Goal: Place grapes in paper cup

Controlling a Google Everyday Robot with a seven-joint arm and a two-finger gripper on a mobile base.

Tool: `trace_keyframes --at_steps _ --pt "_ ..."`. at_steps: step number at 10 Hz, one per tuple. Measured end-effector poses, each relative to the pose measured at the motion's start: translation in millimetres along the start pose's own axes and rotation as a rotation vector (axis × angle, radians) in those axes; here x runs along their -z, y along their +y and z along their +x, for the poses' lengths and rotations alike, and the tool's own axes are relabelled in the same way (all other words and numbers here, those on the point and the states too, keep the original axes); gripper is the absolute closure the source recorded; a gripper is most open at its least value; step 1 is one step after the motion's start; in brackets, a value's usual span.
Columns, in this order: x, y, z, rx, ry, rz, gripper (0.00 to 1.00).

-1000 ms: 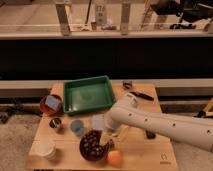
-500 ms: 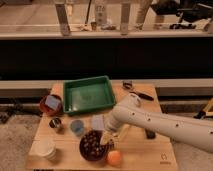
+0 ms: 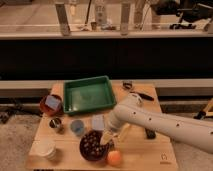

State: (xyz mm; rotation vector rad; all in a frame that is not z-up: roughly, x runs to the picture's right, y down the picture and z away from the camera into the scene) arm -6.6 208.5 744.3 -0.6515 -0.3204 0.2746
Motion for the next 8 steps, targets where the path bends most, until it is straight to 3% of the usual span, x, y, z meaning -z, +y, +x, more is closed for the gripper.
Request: trace_keyframes --at_steps 5,8 --pt "-17 23 -22 0.084 -0.04 -0.022 0.2" --pt "-25 36 -36 0.113 -0.077 0.02 0.2"
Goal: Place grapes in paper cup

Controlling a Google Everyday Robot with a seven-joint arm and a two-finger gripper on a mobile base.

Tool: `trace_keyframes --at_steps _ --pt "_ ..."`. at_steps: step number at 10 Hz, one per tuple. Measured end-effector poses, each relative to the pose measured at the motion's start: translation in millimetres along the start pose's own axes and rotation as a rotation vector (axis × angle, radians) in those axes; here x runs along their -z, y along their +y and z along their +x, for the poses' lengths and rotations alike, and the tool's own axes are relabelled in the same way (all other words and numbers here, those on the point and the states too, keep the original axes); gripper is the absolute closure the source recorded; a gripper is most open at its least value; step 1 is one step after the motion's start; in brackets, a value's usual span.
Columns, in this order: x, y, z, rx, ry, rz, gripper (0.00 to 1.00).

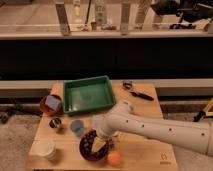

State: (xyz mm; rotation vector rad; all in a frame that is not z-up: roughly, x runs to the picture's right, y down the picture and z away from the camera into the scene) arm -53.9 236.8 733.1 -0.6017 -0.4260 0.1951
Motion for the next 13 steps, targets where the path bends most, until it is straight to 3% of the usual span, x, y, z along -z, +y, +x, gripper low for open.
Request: trace_keyframes --at_steps 2,13 --pt "-4 7 -1 0.005 -0.004 0.019 0.2" --pt "-29 14 3 -0.026 -0.009 -0.001 0.41"
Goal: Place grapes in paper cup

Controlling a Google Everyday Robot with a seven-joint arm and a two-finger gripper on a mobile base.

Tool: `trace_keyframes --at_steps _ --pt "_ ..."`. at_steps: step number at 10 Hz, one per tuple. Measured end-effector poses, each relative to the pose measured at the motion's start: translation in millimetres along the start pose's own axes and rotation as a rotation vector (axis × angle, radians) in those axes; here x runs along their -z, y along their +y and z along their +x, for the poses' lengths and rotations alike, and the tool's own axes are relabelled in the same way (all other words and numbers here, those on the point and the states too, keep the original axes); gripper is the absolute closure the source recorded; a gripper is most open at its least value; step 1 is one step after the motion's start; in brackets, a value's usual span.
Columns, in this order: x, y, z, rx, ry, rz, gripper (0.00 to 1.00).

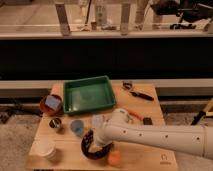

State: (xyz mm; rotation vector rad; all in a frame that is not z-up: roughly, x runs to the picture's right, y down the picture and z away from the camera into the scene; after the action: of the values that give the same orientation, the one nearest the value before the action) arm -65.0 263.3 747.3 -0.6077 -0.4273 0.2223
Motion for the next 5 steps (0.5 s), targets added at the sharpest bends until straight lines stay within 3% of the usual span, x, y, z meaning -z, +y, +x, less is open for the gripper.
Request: trace_keyframes --at_steps 3,5 --pt "0.6 -1.8 1.6 -0.01 0.001 0.008 0.45" --pt "-1.2 1.9 1.7 -0.004 0.003 0.001 0.62"
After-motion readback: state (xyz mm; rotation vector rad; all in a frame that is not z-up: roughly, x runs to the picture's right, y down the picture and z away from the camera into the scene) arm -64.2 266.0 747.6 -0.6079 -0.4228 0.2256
